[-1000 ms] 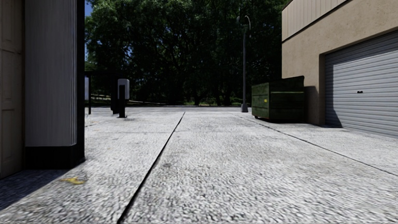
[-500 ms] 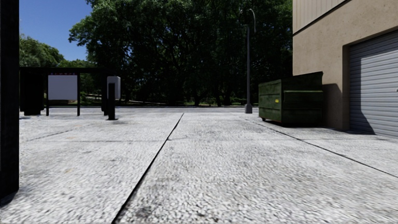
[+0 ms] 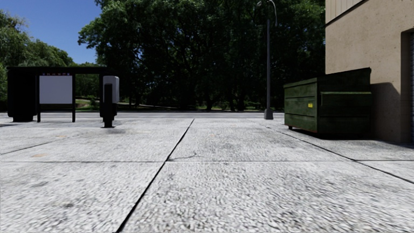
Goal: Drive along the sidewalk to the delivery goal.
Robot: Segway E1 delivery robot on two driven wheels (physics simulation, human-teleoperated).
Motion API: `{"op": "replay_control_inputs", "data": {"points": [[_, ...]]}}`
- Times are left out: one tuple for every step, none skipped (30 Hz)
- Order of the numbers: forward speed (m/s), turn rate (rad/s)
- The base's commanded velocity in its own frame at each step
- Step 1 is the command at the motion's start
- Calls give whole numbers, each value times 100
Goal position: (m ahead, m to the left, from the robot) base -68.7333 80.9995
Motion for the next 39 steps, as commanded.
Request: {"op": "replay_control_inputs", "data": {"points": [[200, 47], [200, 48], [200, 48], [200, 48], [200, 48], [200, 49], [200, 50], [200, 50], [200, 51], [200, 51], [200, 52], [200, 52], [200, 52], [200, 52], [200, 52], [200, 52], [200, 52], [200, 54], [200, 55], [200, 55], [200, 55], [200, 55], [200, 55], [200, 55], [200, 55], [200, 55], [200, 55], [200, 55], [200, 55], [200, 55], [200, 55], [200, 55], [200, 56], [200, 58], [200, 58], [200, 59], [200, 59], [200, 59], [200, 59]]}}
